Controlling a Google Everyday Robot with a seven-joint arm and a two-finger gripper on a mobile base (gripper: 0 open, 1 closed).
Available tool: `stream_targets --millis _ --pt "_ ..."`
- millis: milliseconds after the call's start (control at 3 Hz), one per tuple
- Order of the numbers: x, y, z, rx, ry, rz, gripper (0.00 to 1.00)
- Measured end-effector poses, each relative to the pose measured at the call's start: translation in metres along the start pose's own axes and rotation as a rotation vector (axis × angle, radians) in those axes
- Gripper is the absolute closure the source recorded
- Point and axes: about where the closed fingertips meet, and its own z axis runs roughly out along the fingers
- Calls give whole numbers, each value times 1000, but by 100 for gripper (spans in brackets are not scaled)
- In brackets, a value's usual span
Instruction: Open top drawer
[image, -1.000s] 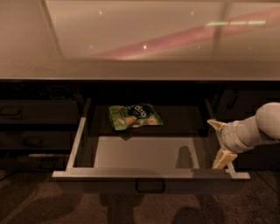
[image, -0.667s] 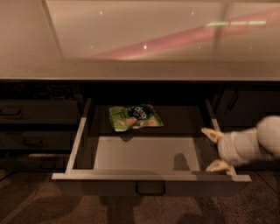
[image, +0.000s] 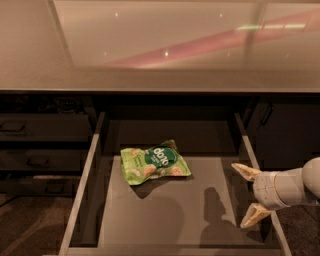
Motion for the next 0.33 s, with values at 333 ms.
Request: stream_targets --millis 333 --pt "0 0 0 0 0 0 0"
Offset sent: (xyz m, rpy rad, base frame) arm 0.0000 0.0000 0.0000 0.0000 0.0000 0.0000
